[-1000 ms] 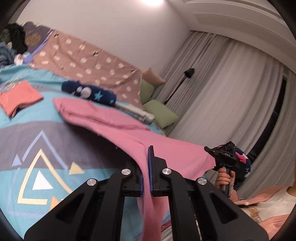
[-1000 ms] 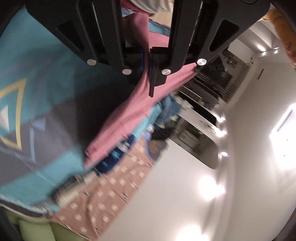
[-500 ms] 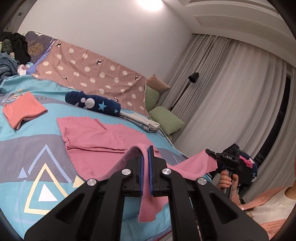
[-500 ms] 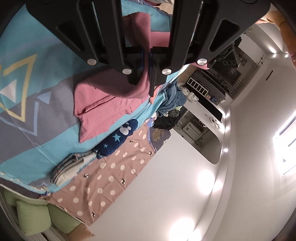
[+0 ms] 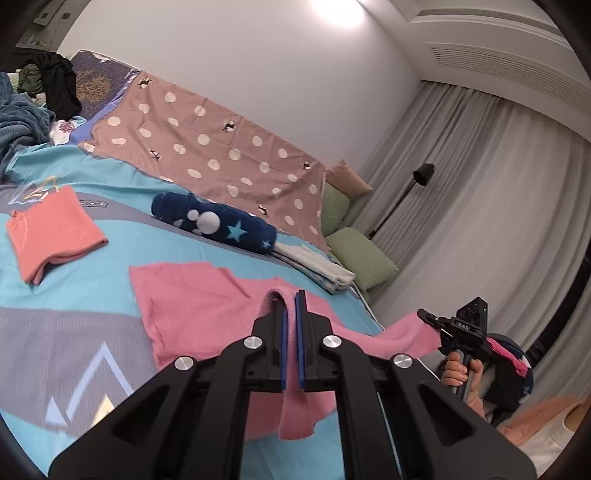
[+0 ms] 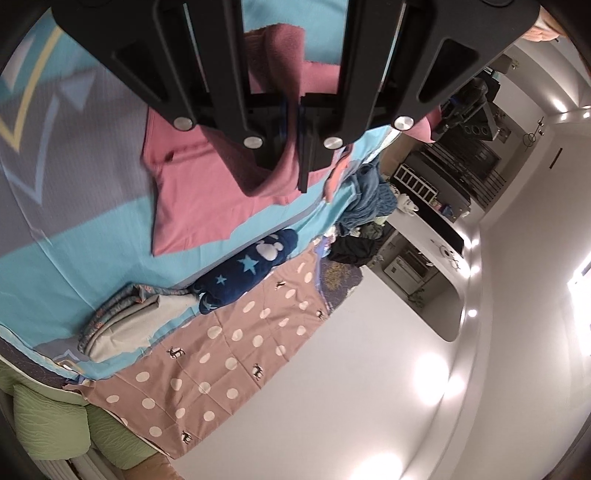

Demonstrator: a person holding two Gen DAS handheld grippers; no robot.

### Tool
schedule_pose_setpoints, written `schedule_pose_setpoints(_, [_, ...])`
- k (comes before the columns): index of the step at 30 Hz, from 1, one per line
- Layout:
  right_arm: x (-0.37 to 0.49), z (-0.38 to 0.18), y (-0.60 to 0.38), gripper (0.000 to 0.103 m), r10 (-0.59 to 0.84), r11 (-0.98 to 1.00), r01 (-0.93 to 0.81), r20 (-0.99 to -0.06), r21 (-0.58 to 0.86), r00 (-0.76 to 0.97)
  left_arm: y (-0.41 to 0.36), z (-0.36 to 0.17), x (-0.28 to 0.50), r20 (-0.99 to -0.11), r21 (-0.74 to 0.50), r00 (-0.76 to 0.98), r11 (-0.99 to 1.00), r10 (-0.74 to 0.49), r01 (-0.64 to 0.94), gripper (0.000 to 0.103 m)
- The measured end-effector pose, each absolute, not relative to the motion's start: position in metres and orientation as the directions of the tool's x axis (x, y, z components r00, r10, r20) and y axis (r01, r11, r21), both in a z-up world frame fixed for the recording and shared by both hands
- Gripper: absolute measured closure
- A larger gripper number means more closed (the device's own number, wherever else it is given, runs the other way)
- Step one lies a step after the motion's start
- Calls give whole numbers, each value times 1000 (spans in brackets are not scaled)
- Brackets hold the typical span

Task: Fold small clothes
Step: 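Grasp the pink shirt hem with both grippers and fold it over the body, then open both grippers to release the folded pink hem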

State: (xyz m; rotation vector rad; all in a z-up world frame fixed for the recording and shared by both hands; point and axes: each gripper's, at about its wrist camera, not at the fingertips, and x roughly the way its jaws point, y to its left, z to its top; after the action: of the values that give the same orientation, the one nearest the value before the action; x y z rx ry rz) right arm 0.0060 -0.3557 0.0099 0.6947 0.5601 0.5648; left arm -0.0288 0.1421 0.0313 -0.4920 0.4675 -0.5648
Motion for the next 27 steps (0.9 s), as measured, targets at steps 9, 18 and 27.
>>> schedule_pose_setpoints(9, [136, -28, -335, 95, 569, 728, -156, -462, 667, 680, 144, -16, 110, -436, -560, 741, 798, -511, 221, 100])
schedule_pose_setpoints(18, [171, -99, -336, 74, 557, 747, -25, -605, 664, 569, 142, -84, 150, -575, -582, 652, 807, -495, 100, 86])
schedule_pose_setpoints(27, [147, -87, -333, 95, 554, 775, -75, -618, 627, 558, 134, -77, 137, -607, -525, 626, 839, -490, 147, 103])
